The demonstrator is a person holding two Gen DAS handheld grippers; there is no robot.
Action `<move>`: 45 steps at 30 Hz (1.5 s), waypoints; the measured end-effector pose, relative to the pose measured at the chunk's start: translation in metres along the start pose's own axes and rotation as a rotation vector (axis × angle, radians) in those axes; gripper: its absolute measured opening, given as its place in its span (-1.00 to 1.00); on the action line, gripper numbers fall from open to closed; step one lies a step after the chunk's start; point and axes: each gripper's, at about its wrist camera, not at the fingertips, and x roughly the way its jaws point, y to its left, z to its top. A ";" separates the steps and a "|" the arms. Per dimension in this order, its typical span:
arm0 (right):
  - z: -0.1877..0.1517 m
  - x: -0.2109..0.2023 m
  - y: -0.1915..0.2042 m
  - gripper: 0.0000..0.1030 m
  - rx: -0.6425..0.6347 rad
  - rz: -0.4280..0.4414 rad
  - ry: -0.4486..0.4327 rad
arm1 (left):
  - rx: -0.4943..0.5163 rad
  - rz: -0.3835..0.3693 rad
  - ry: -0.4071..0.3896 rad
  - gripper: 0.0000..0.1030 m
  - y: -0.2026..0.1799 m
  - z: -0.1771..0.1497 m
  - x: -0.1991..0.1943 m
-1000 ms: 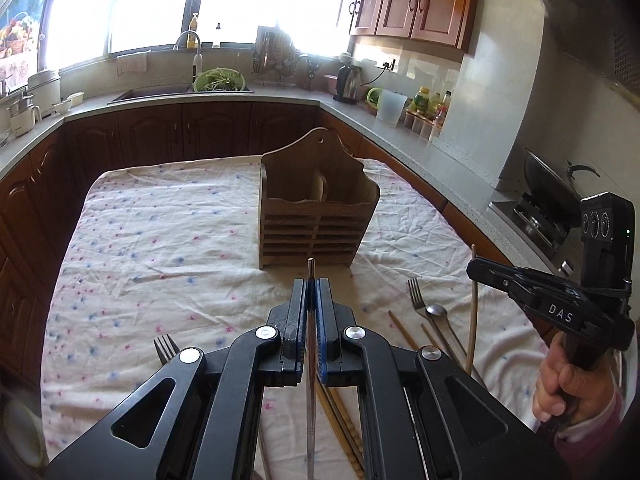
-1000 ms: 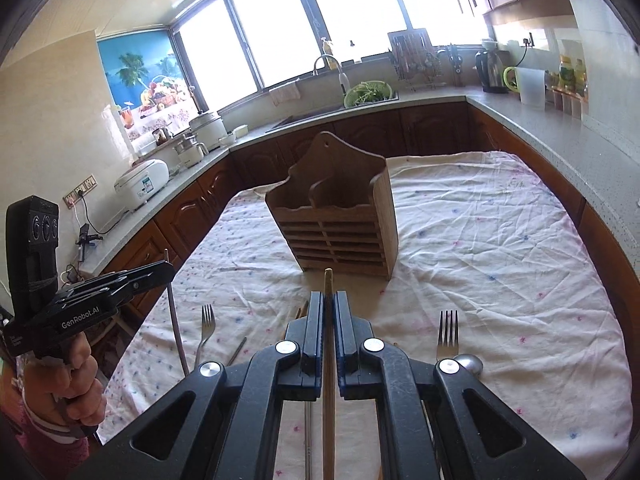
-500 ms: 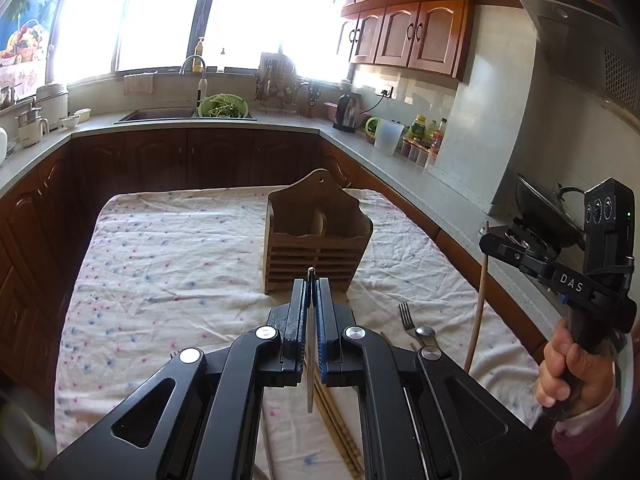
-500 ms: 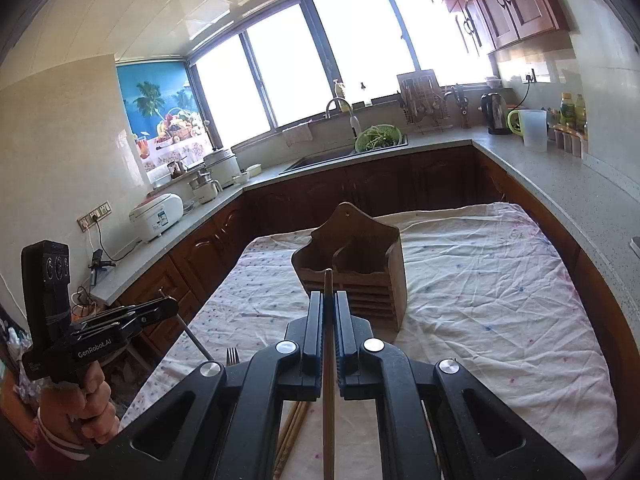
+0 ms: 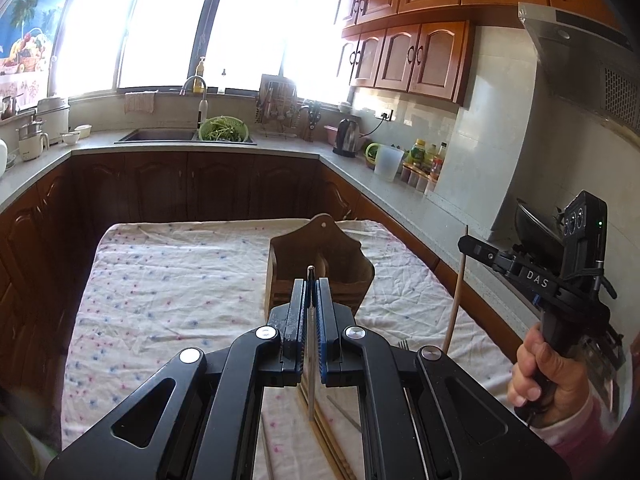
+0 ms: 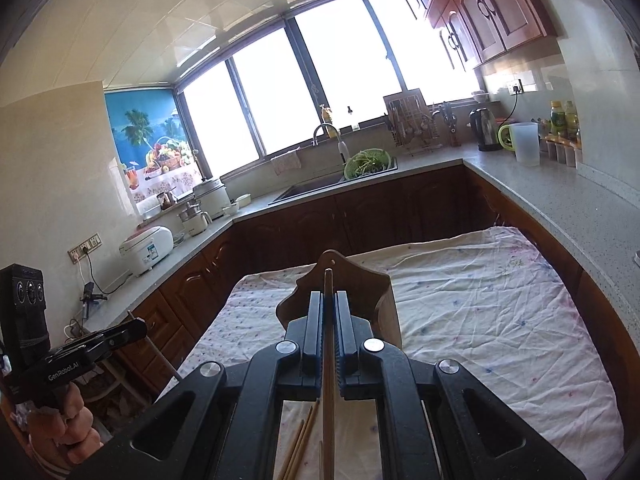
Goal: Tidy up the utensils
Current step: 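Lift both held chopsticks and carry them toward the wooden utensil holder, then lower both chopsticks into the holder and open both grippers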
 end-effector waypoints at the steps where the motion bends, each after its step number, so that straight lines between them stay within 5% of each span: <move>1: 0.005 0.003 -0.001 -0.90 0.005 -0.003 -0.014 | -0.001 0.002 -0.009 -0.93 0.001 0.005 0.001; 15: 0.084 0.042 -0.026 -0.90 0.108 -0.054 -0.278 | 0.007 0.014 -0.135 -0.93 0.012 0.090 0.045; 21: 0.102 0.080 -0.037 -0.90 0.093 -0.089 -0.294 | -0.005 0.019 -0.141 -0.93 0.021 0.112 0.086; 33: 0.047 0.142 -0.050 -0.90 0.084 -0.127 -0.276 | -0.058 0.069 -0.054 -0.93 0.041 0.072 0.171; 45: 0.022 0.141 -0.059 -0.89 0.077 -0.135 -0.236 | -0.057 0.060 -0.052 -0.92 0.044 0.057 0.175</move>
